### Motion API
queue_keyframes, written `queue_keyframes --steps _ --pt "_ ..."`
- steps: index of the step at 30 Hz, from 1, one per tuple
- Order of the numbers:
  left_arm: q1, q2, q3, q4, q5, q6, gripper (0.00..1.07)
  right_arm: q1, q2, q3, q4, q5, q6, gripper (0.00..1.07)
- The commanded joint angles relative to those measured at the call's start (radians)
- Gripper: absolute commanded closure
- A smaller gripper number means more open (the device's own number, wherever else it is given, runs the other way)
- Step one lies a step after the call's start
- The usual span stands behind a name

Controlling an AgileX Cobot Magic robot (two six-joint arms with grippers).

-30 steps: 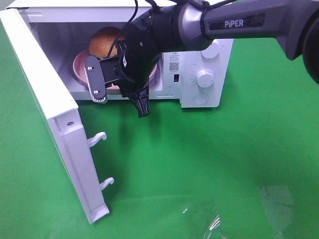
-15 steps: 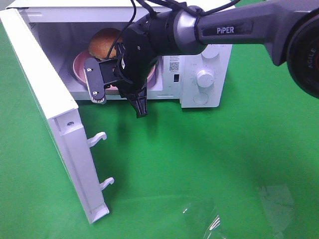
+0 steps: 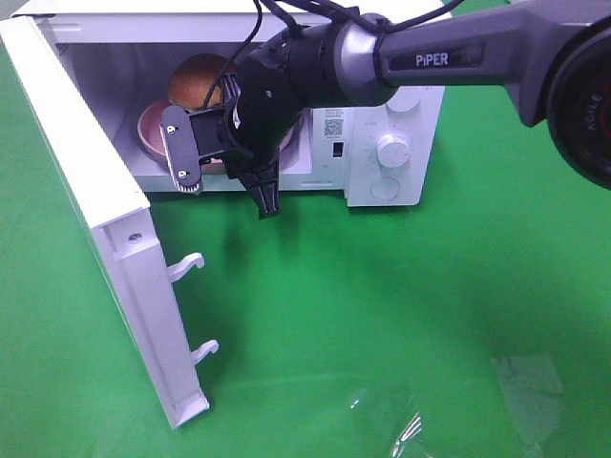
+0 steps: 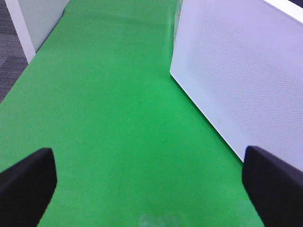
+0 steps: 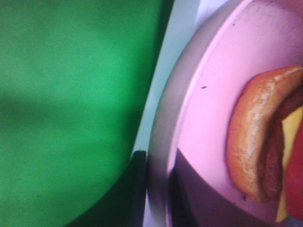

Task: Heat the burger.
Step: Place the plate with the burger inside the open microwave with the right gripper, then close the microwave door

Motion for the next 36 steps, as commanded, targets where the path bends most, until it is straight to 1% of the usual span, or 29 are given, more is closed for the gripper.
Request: queue_keyframes --steps 1,2,3,5,6,7,22,24,25,26,27,28,30,31,32,33,34,35,36 --pt "0.002 -0.015 0.003 -0.004 -0.006 -0.001 0.08 -0.002 -0.010 -0.014 -0.015 -0.034 0.001 0.89" --pt "0.002 -0.015 0.003 -0.004 -0.006 -0.001 0.08 -0.002 -0.010 -0.014 -0.018 -0.035 0.002 0.84" --pt "0.002 -0.015 0.003 -0.004 -0.006 -0.001 0.08 -0.002 -0.010 -0.014 -0.018 -0.035 0.002 0.84" --pt "0.002 -0.015 0.003 -0.004 -0.006 -0.001 0.08 -0.002 -0.010 -0.014 -0.018 -0.040 0.026 0.72" --pt "0.002 -0.015 0.003 -0.004 -0.006 -0.001 0.08 -0.002 -0.010 -0.014 -0.018 -0.040 0.026 0.72" --pt "0.002 -0.015 0.003 -0.004 -0.006 -0.001 0.08 -0.002 -0.010 -0.014 -0.018 -0.042 0.047 0.69" --pt "0.002 -0.015 0.003 -0.004 -0.006 -0.001 0.08 -0.002 -0.014 -0.013 -0.018 0.006 0.082 0.66" --pt "0.002 -0.015 0.003 -0.004 -0.006 -0.001 0.08 0.000 -0.025 -0.007 -0.019 0.002 0.082 0.62" --pt "0.002 -0.015 0.003 -0.004 -0.006 -0.001 0.08 0.000 -0.025 -0.007 -0.019 0.002 0.082 0.62" --pt "0.002 -0.015 0.003 -0.005 -0.006 -0.001 0.08 0.002 -0.035 0.007 -0.018 -0.005 0.082 0.59" --pt "0.002 -0.015 0.003 -0.005 -0.006 -0.001 0.08 0.002 -0.035 0.007 -0.018 -0.005 0.082 0.59" --pt "0.002 -0.015 0.003 -0.005 -0.006 -0.001 0.08 0.002 -0.047 0.030 -0.019 -0.013 0.081 0.56" --pt "0.002 -0.015 0.003 -0.005 -0.006 -0.002 0.08 0.002 -0.056 0.042 -0.018 -0.016 0.081 0.54" --pt "0.002 -0.015 0.003 -0.005 -0.006 -0.001 0.08 0.002 -0.070 0.066 -0.018 -0.025 0.082 0.49" --pt "0.002 -0.015 0.003 -0.005 -0.006 -0.001 0.08 0.002 -0.070 0.066 -0.018 -0.025 0.082 0.49" --pt "0.002 -0.015 0.003 -0.005 -0.006 -0.001 0.08 0.002 -0.091 0.093 -0.018 -0.046 0.082 0.44" --pt "0.002 -0.015 0.003 -0.005 -0.006 -0.001 0.08 0.002 -0.091 0.093 -0.018 -0.046 0.082 0.44" --pt "0.002 -0.015 0.003 -0.005 -0.006 -0.001 0.08 0.002 -0.114 0.124 -0.018 -0.075 0.082 0.39" --pt "0.002 -0.015 0.003 -0.005 -0.006 -0.001 0.08 0.002 -0.114 0.124 -0.018 -0.075 0.082 0.39"
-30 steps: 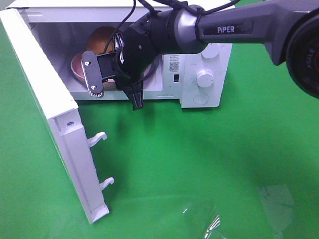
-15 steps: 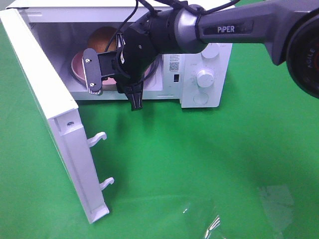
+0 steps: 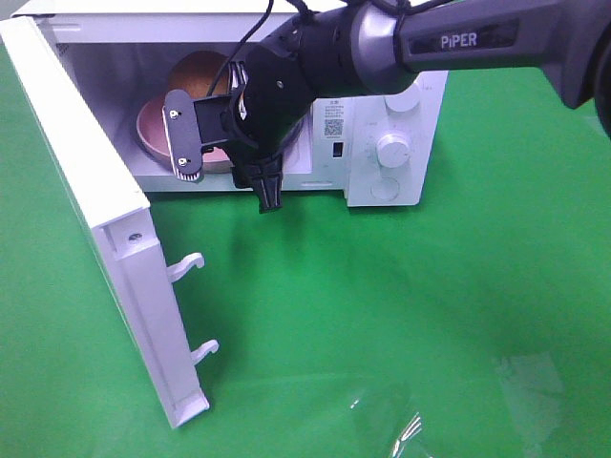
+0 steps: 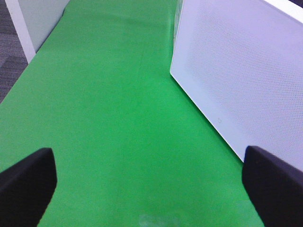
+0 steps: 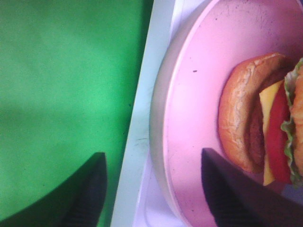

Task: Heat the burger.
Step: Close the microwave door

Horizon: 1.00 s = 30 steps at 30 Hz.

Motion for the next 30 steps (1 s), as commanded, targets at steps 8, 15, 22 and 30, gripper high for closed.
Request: queue_keyframes --steps 8,15,22,30 --pt "0.002 -0.015 0.003 -0.005 -0.006 -0.001 0.08 0.002 -0.115 0.146 0.001 -0.083 0.042 0.29" --pt "0.002 -0.015 0.003 -0.005 -0.006 -0.001 0.08 0.002 -0.178 0.227 0.001 -0.088 0.048 0.30" --pt "0.002 -0.015 0.003 -0.005 -0.006 -0.001 0.08 0.002 -0.242 0.313 0.002 -0.098 0.051 0.31" --pt "0.002 -0.015 0.003 -0.005 -0.006 -0.001 0.08 0.002 -0.317 0.424 0.004 -0.099 0.094 0.31"
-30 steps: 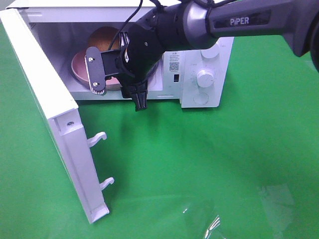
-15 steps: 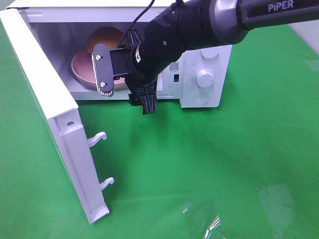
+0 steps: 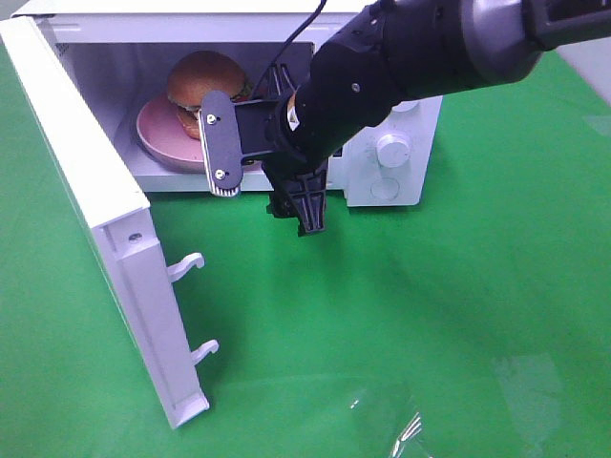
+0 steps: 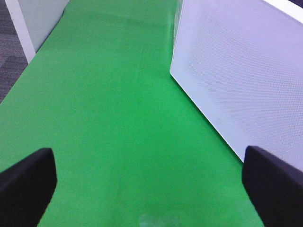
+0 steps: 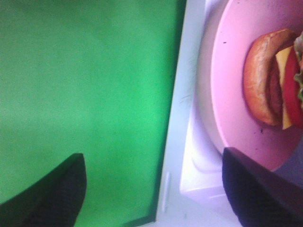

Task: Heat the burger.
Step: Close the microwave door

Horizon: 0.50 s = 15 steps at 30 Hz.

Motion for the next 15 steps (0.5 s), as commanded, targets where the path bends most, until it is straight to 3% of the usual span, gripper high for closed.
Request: queue_keyframes --steps 1,15 --pt "0.002 -0.015 0.003 -0.005 -0.006 -0.001 0.08 0.002 -0.060 0.064 0.003 0.000 0.053 0.31" --pt "0.002 -0.015 0.003 -0.005 -0.006 -0.001 0.08 0.002 -0.251 0.240 0.003 0.054 0.345 0.31"
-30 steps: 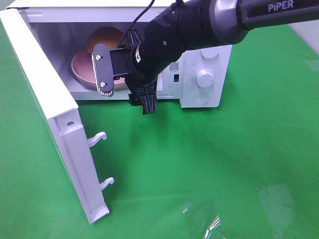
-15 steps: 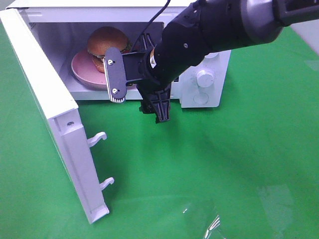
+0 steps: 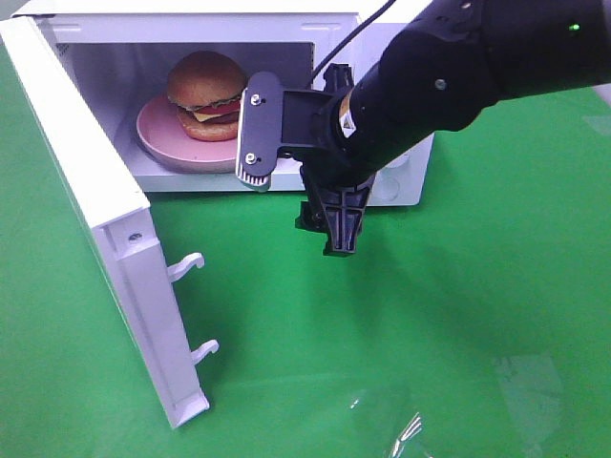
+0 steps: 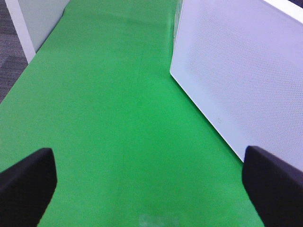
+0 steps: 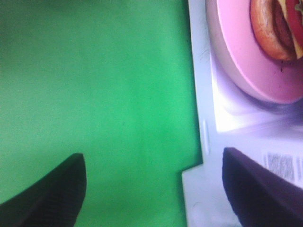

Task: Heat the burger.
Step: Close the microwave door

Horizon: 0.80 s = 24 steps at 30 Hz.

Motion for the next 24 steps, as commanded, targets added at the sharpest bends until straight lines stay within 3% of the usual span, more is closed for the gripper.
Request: queue_keyframes --steps 1,14,18,24 --pt "0.002 -0.015 0.003 -0.005 -0.006 -0.001 0.08 0.002 -0.041 0.031 0.002 0.026 0.076 0.31" --pt "0.002 -0.015 0.003 -0.005 -0.006 -0.001 0.08 0.002 -0.210 0.153 0.002 0.147 0.494 0.31" --pt "0.002 -0.015 0.003 -0.005 -0.006 -0.001 0.08 0.002 -0.277 0.154 0.002 0.329 0.730 0.31" --pt "0.002 -0.015 0.003 -0.005 -0.006 -0.001 0.08 0.002 -0.327 0.157 0.032 0.461 0.757 0.31"
